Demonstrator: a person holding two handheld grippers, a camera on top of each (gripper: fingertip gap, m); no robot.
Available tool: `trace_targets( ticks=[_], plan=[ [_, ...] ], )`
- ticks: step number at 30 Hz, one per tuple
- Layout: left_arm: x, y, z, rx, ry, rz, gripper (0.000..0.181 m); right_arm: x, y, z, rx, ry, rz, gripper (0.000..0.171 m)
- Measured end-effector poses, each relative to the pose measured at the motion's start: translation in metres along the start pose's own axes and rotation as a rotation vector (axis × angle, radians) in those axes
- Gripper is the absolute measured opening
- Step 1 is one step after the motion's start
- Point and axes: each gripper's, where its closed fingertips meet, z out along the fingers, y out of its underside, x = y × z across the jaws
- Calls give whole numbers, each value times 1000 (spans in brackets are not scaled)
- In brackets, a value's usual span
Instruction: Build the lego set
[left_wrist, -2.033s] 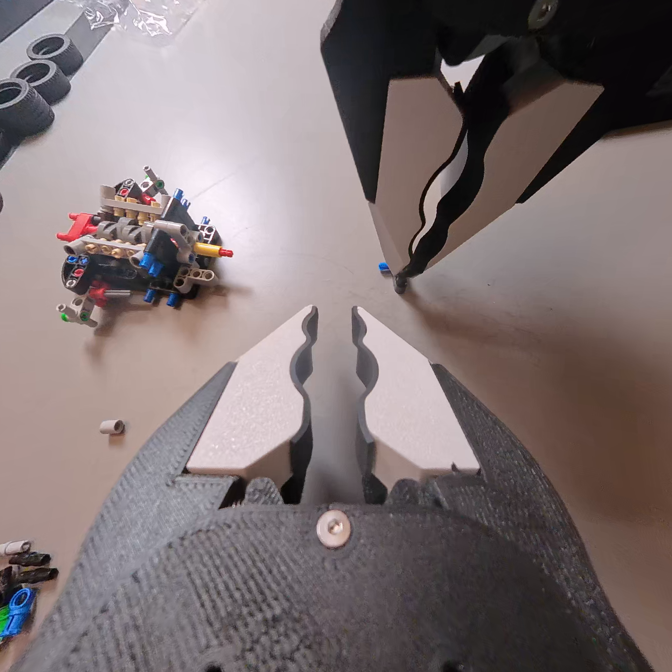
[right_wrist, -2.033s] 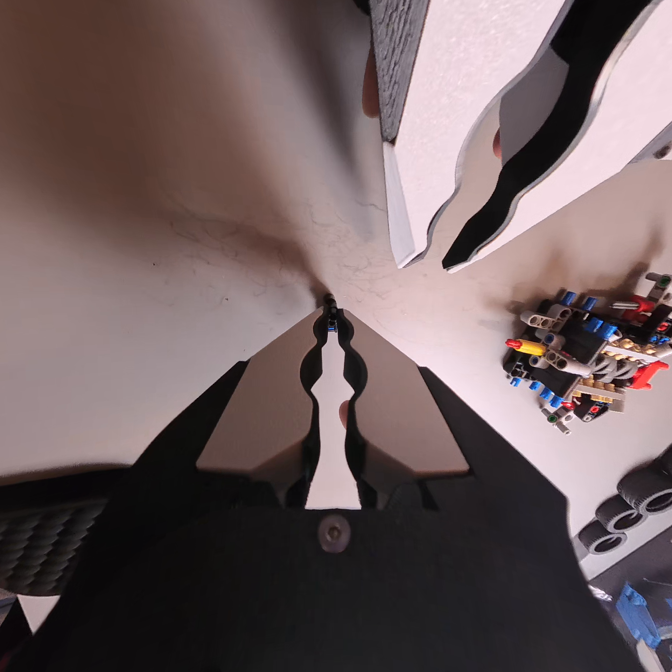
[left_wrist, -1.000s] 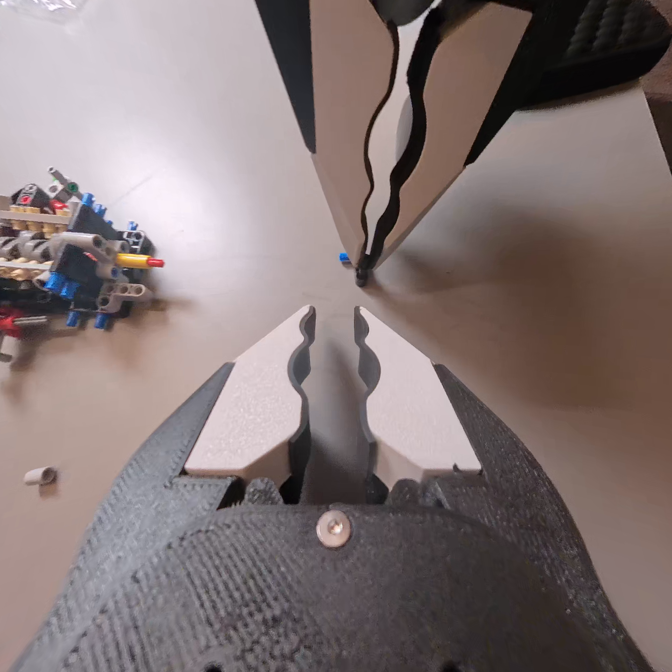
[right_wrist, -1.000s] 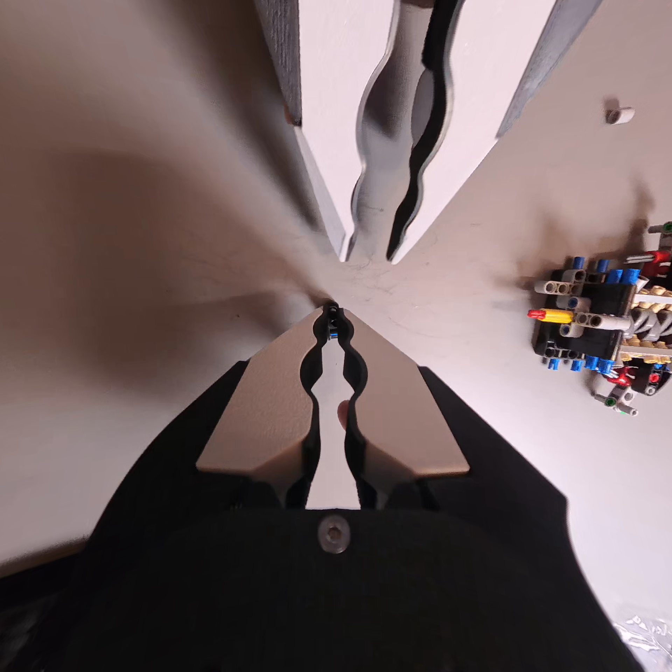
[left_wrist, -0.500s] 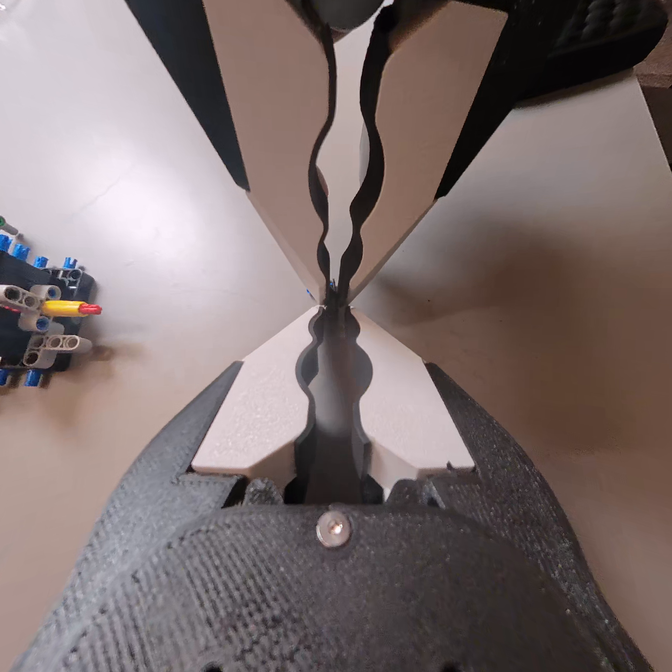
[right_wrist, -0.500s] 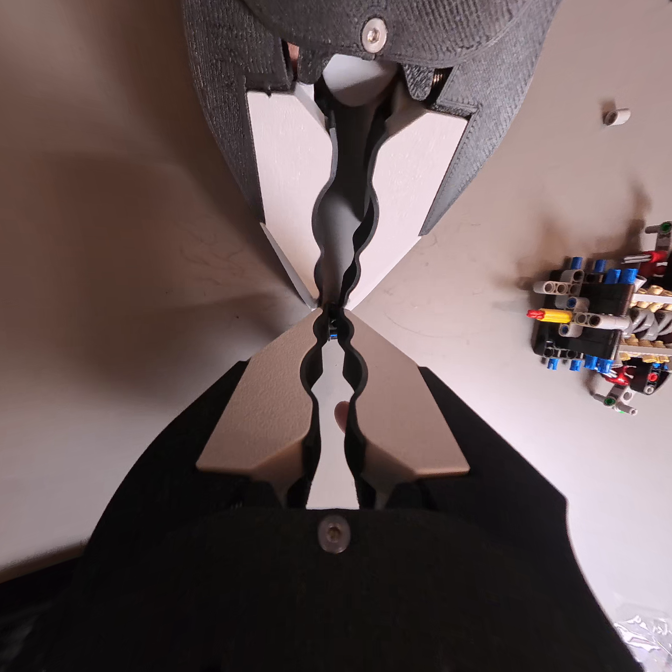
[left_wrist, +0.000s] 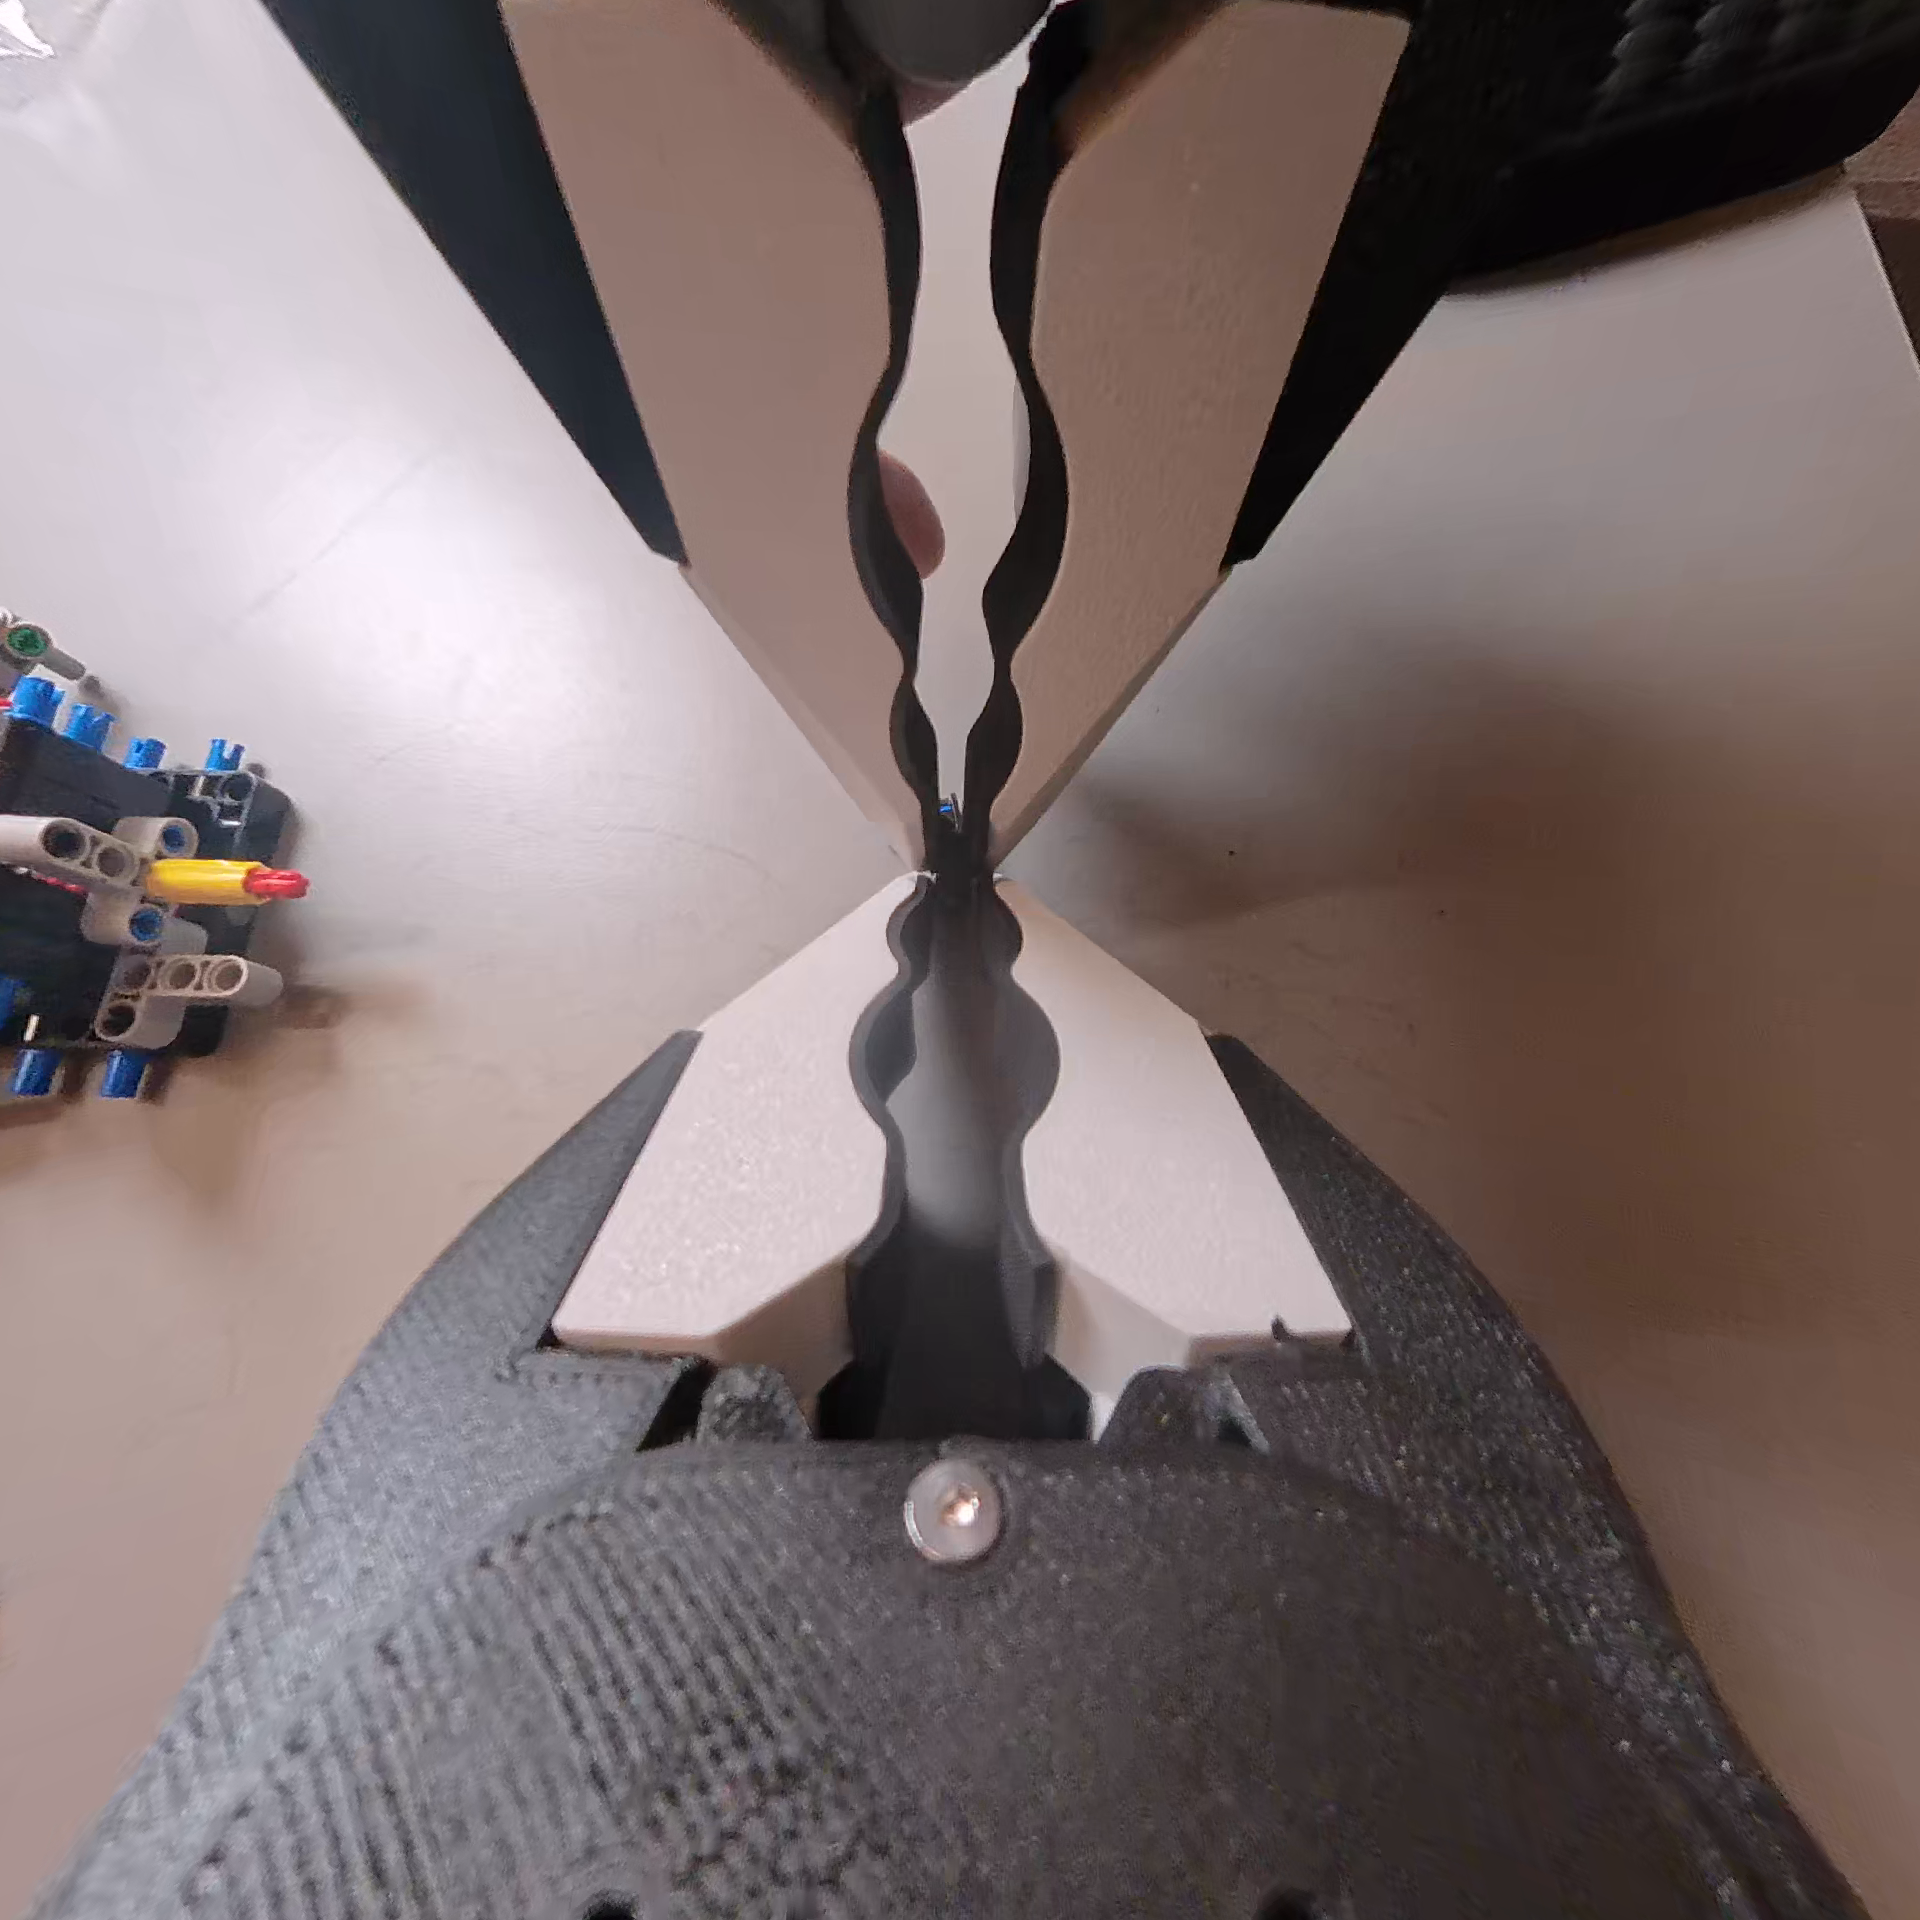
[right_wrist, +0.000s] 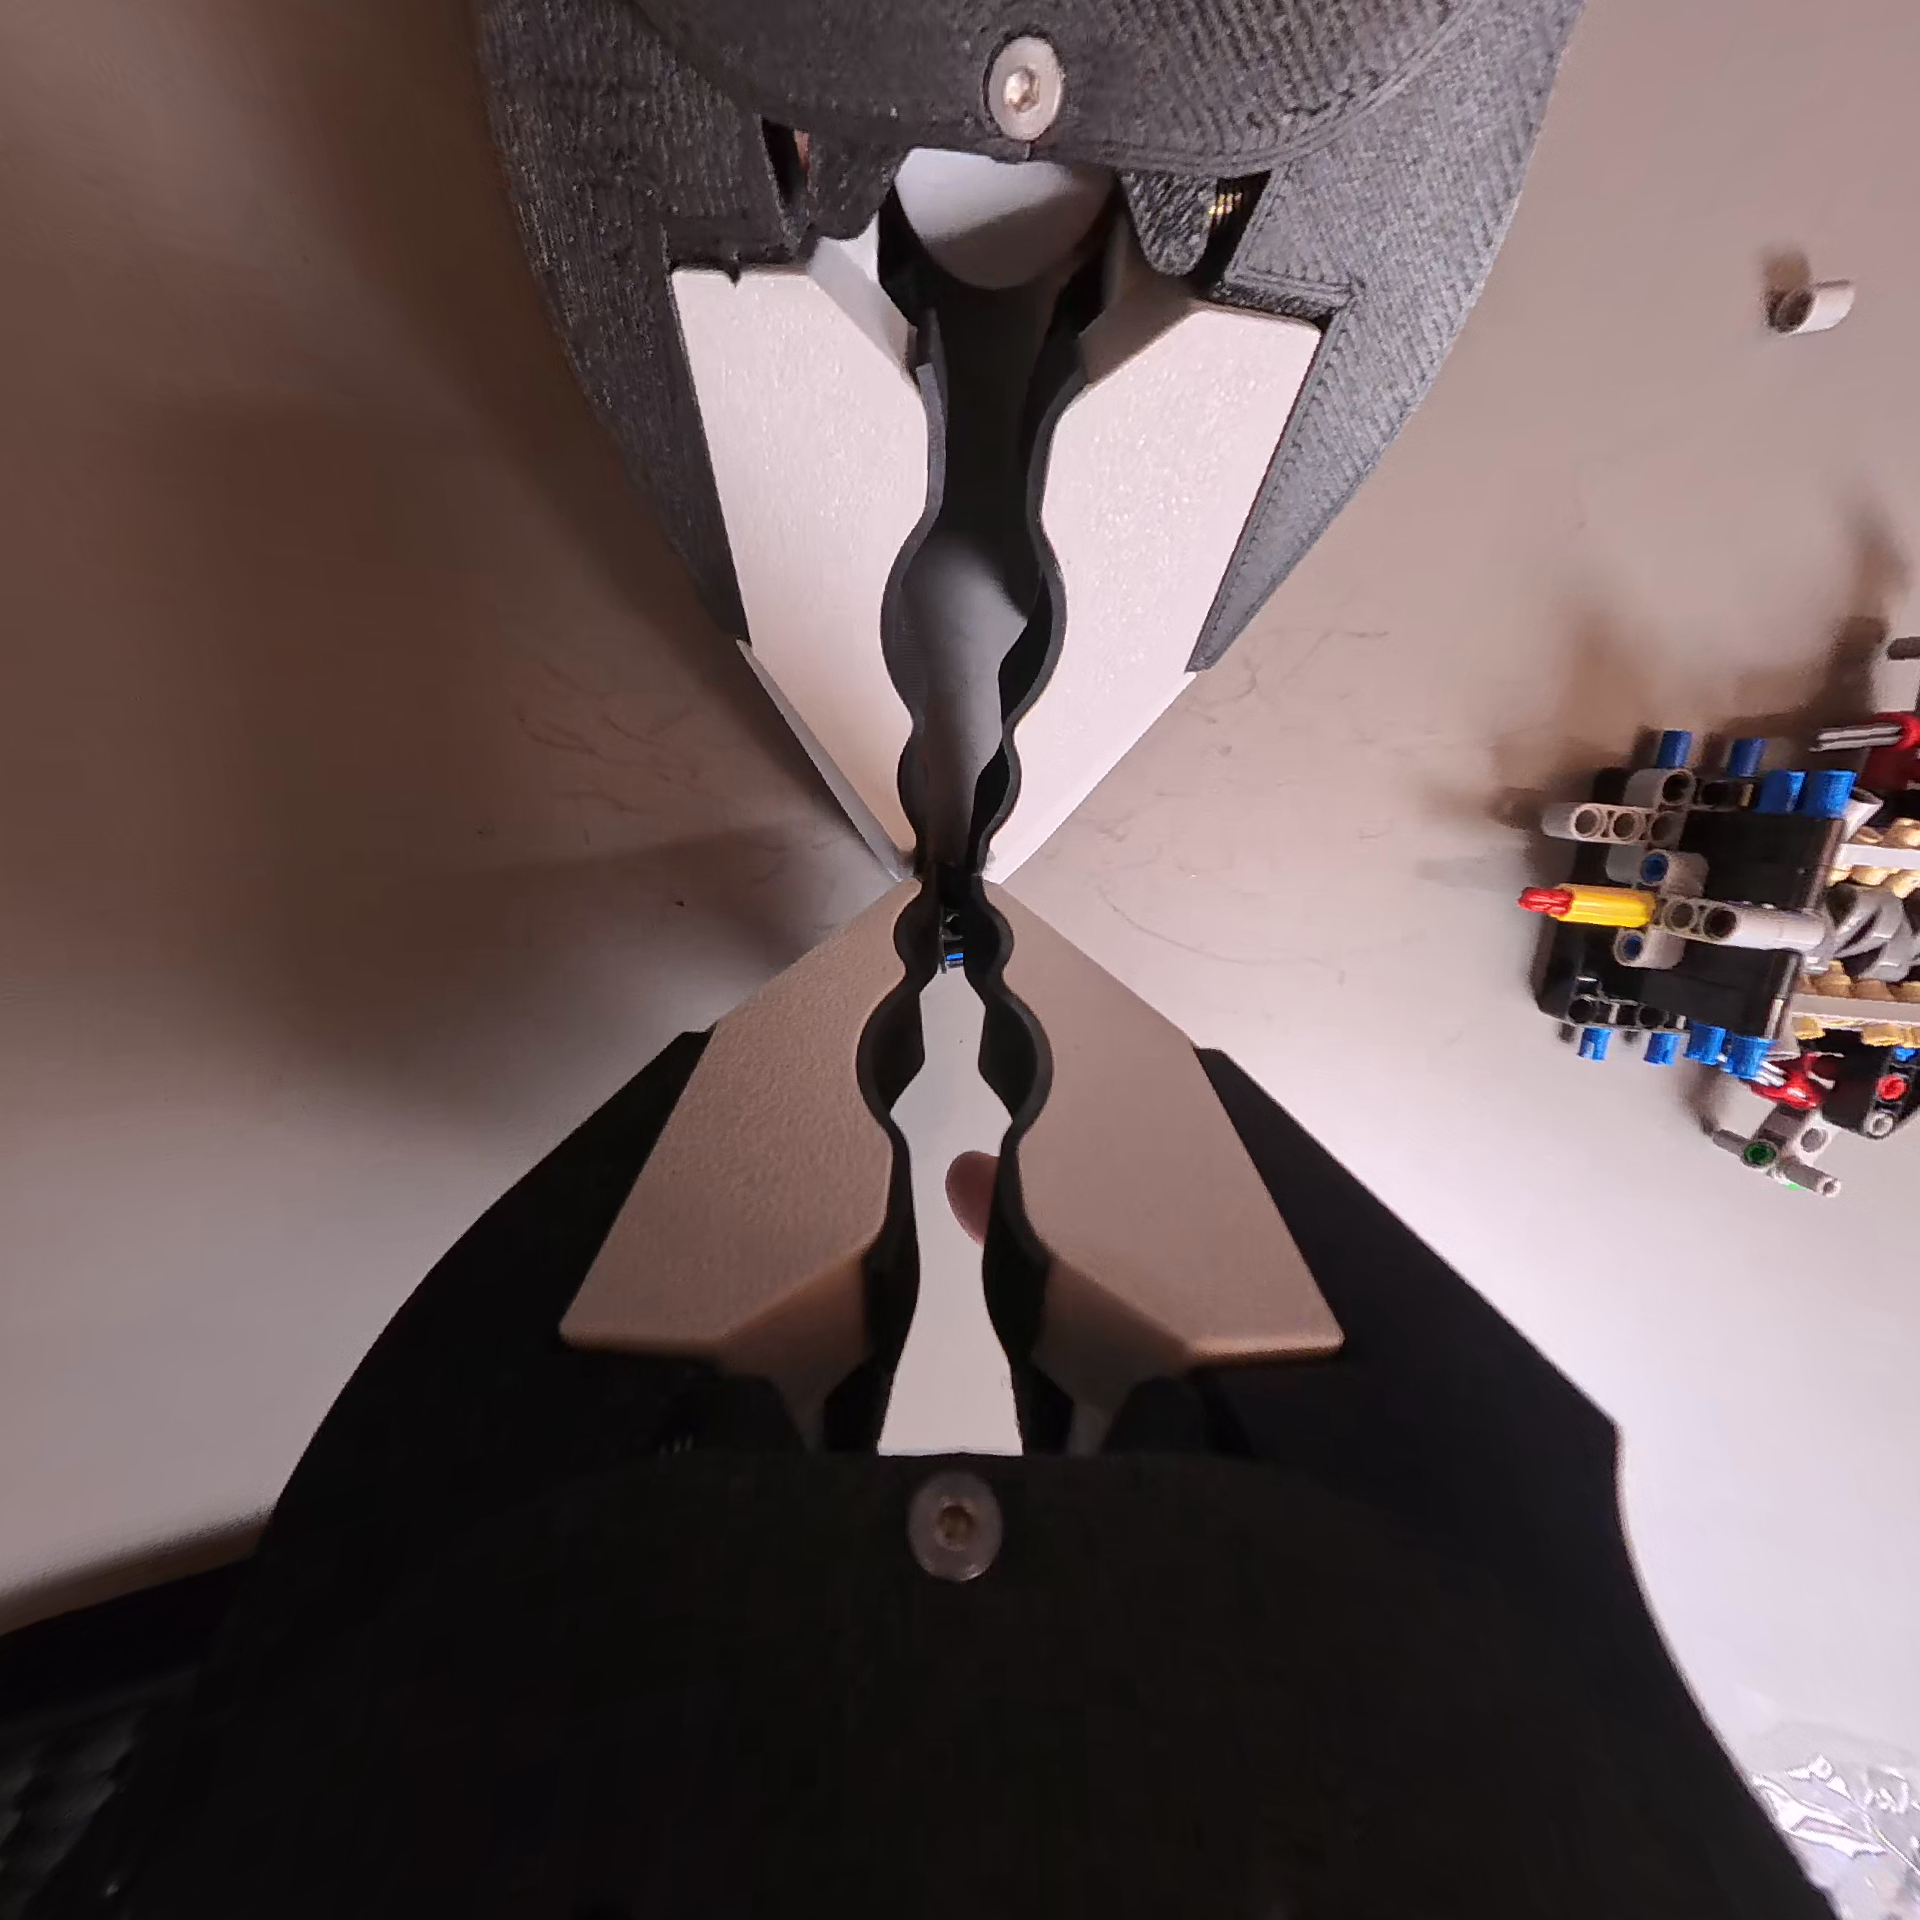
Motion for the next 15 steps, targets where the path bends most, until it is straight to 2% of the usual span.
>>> trace_targets(
  ticks=[15],
  plan=[
    [1, 1, -2, 1, 0, 3, 7, -2, -3, 2, -14, -21, 12, 1]
  ],
)
